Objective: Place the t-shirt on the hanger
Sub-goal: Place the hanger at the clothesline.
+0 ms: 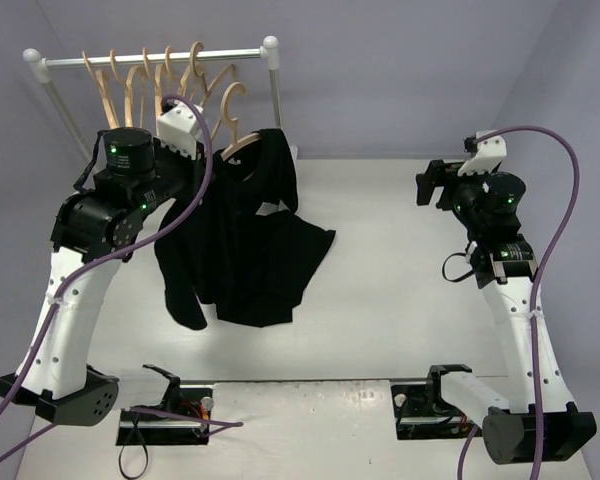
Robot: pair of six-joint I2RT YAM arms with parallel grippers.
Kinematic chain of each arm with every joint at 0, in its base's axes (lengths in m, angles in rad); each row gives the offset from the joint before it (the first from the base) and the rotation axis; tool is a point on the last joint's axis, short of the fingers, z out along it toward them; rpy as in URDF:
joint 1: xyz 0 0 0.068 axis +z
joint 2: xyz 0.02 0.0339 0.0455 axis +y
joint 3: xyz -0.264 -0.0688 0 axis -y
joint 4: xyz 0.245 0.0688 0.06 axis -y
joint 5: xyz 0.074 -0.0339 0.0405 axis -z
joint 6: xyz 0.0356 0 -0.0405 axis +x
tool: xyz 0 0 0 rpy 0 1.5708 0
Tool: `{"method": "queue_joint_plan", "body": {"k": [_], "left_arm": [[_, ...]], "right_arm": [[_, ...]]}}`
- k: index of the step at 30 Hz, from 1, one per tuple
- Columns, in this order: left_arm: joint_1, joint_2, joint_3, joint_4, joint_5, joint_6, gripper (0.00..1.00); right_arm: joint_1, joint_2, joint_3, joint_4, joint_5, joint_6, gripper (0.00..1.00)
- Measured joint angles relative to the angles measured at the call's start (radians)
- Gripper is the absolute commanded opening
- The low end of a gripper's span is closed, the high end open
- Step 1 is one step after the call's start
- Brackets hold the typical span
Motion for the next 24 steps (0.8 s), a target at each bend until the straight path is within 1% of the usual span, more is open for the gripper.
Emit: {"method": "queue_joint_plan", "body": {"k": [5,8,13,20,24], "left_arm": [[-0.002,0.036,-0.004,0.001,-0.068,-0.015,0.0],[-0.001,0.082,0.031,0.014,-0.119,-0.021,0.0],[-0.001,0.225,0.174,0.048,-0.187,-0.029,0.0],[0.009,0.463,0.417,0.088,-0.249,-0.04,0.0],[0.02,0.554,0.477,0.118,-0.268,-0.044,0.0]], "right_arm": [[0.014,-0.026,-0.077,-0.006,-0.014,0.034,0.78],[0.027,-0.032,-0.096,-0.009,-0.018,0.047,0.78],[0.05,-0.042,-0.101,-0.008,-0.031,0.056,0.78],[0.075,-0.064,-0.102,-0.008,-0.053,0.056,0.78],[0.083,-0.083,-0.111,-0.006,-0.062,0.057,0.78]]}}
